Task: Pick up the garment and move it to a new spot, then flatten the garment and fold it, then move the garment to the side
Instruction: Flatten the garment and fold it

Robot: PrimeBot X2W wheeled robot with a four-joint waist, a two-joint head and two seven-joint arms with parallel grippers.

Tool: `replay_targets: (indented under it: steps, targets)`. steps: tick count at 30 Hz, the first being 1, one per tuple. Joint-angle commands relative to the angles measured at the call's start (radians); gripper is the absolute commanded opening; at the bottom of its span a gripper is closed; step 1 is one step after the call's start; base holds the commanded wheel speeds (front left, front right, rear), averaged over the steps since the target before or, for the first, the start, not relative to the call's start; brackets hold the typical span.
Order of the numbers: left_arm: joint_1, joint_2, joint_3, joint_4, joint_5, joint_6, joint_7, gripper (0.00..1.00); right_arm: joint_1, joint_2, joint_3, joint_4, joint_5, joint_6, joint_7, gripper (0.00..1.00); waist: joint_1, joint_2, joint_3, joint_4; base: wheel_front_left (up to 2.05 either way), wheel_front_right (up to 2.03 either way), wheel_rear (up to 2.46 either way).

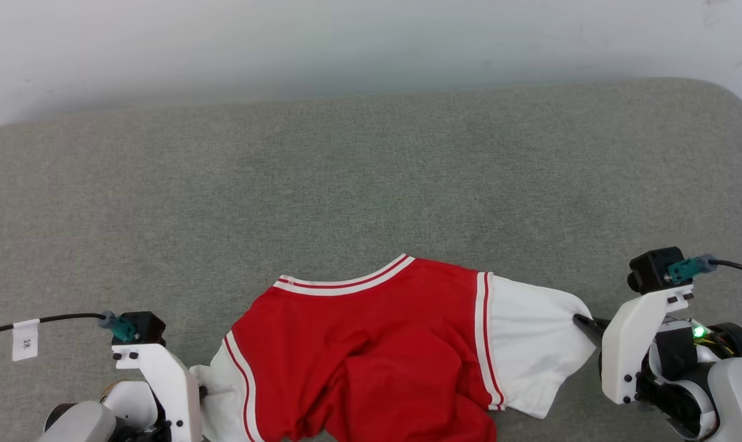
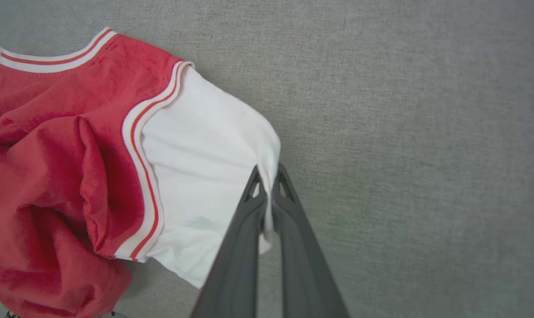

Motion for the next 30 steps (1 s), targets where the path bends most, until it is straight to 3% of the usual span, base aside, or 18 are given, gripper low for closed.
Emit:
replay_targets:
  steps: [1, 6, 17, 24, 30]
  targets:
    - [-0.005, -0.032, -0.022, 0.023, 0.023, 0.007, -0.027, 0.00, 0.009, -0.010, -0.004, -0.006, -0.005, -0.001, -0.008, 0.00, 0.0001, 0.0000, -0.015, 0.008, 0.00, 0.00, 0.00]
    - [-0.052, -0.014, 0.003, 0.028, 0.099, 0.057, -0.133, 0.00, -0.013, -0.033, -0.009, -0.002, -0.019, -0.001, -0.032, 0.00, 0.0001, 0.0000, -0.069, 0.020, 0.00, 0.00, 0.00]
    - [-0.208, -0.043, 0.101, -0.037, 0.154, 0.139, -0.307, 0.00, -0.158, -0.089, -0.022, 0.074, -0.062, -0.001, -0.065, 0.00, 0.0001, 0.0000, -0.145, 0.025, 0.00, 0.00, 0.00]
    - [-0.395, -0.086, 0.118, 0.070, 0.181, 0.101, -0.385, 0.00, -0.348, -0.066, -0.008, 0.177, -0.061, -0.001, -0.107, 0.00, 0.0001, 0.0000, -0.144, 0.003, 0.00, 0.00, 0.00]
    - [-0.578, -0.122, 0.139, 0.232, 0.172, 0.030, -0.446, 0.00, -0.551, -0.049, -0.008, 0.307, -0.036, -0.001, -0.173, 0.00, 0.0001, 0.0000, -0.098, -0.013, 0.00, 0.00, 0.00]
